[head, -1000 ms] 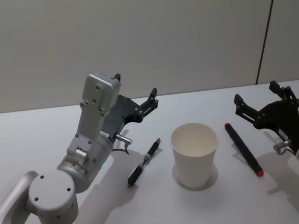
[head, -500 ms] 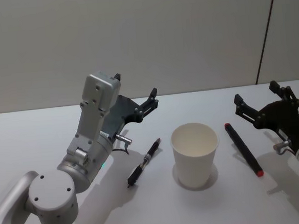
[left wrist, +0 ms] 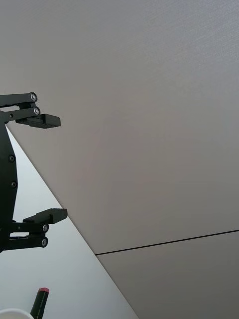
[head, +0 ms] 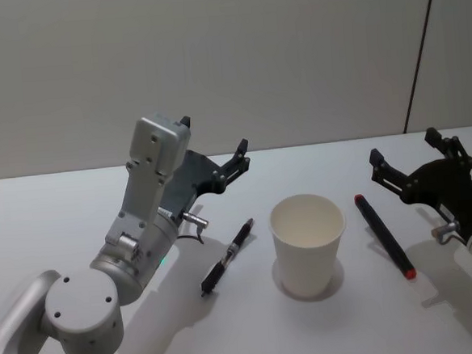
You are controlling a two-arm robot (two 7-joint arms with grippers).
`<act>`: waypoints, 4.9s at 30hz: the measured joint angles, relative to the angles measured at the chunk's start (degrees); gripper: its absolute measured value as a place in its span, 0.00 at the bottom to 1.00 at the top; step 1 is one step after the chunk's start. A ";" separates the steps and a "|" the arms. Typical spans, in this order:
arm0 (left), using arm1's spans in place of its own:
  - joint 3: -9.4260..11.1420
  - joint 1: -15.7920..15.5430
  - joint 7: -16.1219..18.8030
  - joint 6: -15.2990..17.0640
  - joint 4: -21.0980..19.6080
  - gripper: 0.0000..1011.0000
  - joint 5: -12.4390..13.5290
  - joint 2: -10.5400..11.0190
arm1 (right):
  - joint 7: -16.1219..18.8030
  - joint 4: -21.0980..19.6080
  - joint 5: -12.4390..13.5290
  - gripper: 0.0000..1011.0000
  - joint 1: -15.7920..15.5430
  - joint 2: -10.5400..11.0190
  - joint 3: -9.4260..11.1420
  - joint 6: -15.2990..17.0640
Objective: Place the pen into the pen holder.
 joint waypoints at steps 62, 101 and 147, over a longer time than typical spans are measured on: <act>0.00 0.00 0.00 0.00 0.00 0.99 0.00 0.00 | 20.19 11.10 -3.94 0.99 16.69 -0.11 1.35 20.82; 0.00 0.00 0.00 0.00 0.00 0.99 0.00 0.00 | 14.96 5.98 -1.24 0.99 16.74 -0.33 1.78 39.45; 0.00 0.00 0.00 0.00 0.00 0.99 0.00 0.00 | 6.91 13.11 -2.35 0.99 18.84 -6.37 -0.76 46.75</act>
